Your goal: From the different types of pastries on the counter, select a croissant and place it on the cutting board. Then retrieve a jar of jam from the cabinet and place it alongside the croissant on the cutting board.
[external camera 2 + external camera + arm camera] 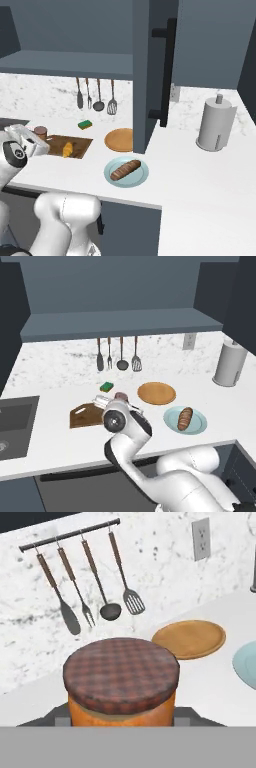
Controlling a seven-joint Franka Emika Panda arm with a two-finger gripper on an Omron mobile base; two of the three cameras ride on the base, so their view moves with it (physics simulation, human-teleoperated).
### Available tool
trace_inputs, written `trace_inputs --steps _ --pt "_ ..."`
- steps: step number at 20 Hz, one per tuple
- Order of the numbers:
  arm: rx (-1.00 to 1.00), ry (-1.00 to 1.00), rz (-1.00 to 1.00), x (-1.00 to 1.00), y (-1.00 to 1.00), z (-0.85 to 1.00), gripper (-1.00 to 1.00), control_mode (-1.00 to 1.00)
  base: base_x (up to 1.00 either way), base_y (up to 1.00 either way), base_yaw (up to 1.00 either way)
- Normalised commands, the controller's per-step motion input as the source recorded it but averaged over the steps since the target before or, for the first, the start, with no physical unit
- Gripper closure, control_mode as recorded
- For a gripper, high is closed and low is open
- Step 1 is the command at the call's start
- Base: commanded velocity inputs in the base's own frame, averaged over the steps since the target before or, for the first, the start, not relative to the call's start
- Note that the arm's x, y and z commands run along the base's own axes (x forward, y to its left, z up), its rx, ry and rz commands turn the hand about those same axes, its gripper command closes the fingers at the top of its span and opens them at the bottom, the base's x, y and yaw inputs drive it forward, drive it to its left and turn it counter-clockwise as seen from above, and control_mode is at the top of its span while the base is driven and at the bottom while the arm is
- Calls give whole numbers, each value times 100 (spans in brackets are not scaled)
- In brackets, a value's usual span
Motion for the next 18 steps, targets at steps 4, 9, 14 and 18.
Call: trace_inputs --steps 4,9,14,18 --pt "21 9 -51 100 9 -56 100 -100 0 0 0" --pt "12 -1 -63 73 41 -68 100 -100 0 0 0" --pt "13 0 -42 59 33 -40 100 -100 0 0 0" --pt "11 0 1 7 12 -7 100 -100 0 0 0"
